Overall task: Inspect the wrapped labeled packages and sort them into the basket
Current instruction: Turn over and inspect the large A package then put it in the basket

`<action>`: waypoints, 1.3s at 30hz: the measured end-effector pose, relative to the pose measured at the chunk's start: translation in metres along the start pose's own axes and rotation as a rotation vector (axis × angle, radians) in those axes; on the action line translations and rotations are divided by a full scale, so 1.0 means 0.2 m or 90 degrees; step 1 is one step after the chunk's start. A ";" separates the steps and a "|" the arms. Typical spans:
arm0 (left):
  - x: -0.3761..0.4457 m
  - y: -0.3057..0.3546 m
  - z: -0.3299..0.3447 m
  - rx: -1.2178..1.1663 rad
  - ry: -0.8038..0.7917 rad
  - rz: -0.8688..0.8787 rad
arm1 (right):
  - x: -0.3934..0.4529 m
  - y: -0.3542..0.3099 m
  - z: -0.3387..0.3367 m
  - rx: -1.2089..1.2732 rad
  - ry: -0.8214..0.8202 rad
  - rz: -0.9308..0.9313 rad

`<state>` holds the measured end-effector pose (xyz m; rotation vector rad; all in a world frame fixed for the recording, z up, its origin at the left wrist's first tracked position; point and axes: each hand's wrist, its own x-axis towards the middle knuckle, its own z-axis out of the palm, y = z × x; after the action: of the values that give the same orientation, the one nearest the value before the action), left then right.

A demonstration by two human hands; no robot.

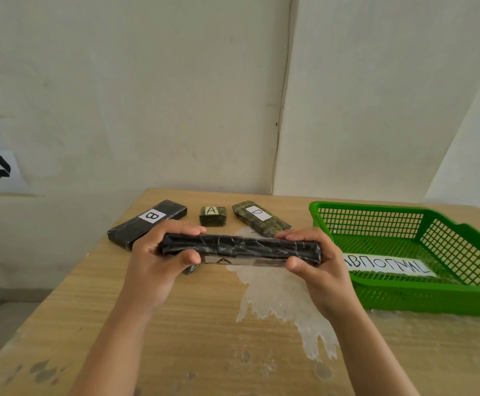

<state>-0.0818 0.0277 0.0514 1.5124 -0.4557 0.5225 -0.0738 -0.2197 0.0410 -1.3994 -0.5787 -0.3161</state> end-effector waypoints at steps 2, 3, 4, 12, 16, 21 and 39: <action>0.00 0.00 0.01 -0.001 0.007 0.017 | -0.01 0.02 0.00 0.019 0.016 0.002; 0.00 0.00 0.01 -0.002 0.004 0.016 | -0.01 0.02 0.00 0.024 0.024 0.008; 0.01 -0.01 0.02 0.000 -0.005 0.010 | -0.01 0.02 -0.01 0.028 0.031 0.014; 0.08 -0.04 0.13 0.071 -0.082 -0.028 | -0.01 -0.06 -0.19 0.028 0.027 0.081; 0.17 -0.05 0.37 0.112 -0.014 -0.014 | 0.03 -0.10 -0.31 -0.034 0.139 0.089; 0.42 -0.12 0.71 0.084 -0.003 -0.174 | 0.13 -0.20 -0.51 -0.163 0.258 0.103; 0.52 -0.61 1.36 0.066 -0.127 -0.489 | 0.44 0.21 -1.52 -0.245 0.284 0.719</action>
<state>0.0840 -0.2387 0.0166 1.7032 0.0257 -0.2113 0.0801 -0.5002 0.0364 -1.7329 0.6923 0.1951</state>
